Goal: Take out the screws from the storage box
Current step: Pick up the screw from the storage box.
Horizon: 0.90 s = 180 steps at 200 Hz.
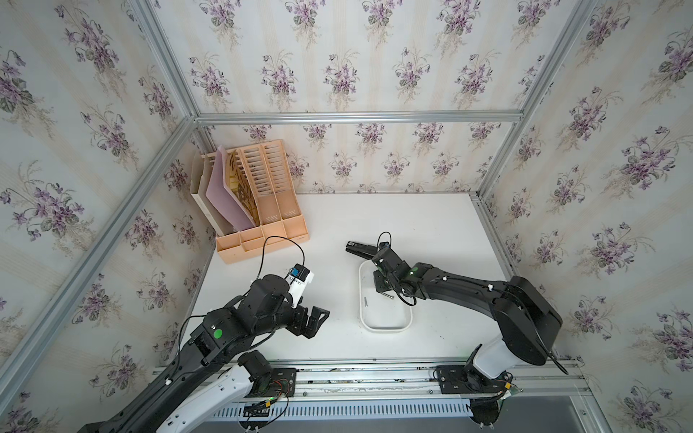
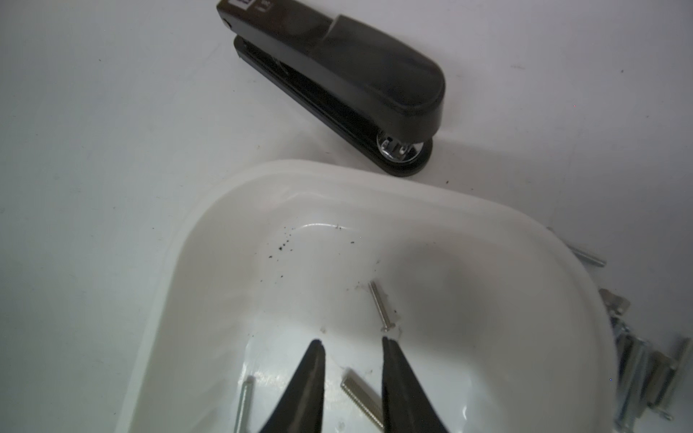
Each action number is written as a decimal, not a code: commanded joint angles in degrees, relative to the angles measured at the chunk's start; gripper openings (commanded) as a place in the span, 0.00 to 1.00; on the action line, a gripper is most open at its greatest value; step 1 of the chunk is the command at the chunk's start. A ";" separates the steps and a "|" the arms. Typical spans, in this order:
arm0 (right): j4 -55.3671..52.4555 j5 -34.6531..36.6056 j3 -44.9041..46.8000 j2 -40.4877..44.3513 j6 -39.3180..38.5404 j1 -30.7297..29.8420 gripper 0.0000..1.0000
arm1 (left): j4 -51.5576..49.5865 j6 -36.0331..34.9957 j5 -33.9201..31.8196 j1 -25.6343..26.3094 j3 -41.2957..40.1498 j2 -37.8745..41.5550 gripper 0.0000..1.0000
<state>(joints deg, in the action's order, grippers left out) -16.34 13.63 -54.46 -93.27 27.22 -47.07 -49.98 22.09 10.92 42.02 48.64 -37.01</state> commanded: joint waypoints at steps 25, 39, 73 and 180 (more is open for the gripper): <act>-4.08 -2.18 -4.06 -6.87 -0.15 1.60 0.28 | 0.68 0.20 0.15 0.05 0.18 0.19 0.99; -4.78 -2.29 -4.88 -8.40 0.06 2.02 0.26 | 0.74 0.16 0.07 0.00 0.14 0.21 0.99; -5.75 -1.83 -5.79 -10.03 0.20 2.34 0.26 | 0.73 0.16 0.07 0.01 0.19 0.19 0.99; -5.84 -3.30 -5.26 -9.89 0.03 3.16 0.04 | 0.69 0.19 -0.11 0.07 0.18 0.19 0.99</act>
<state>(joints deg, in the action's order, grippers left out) -20.40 10.44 -60.29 -104.03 27.22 -43.99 -49.98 22.09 10.90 42.04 48.64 -36.88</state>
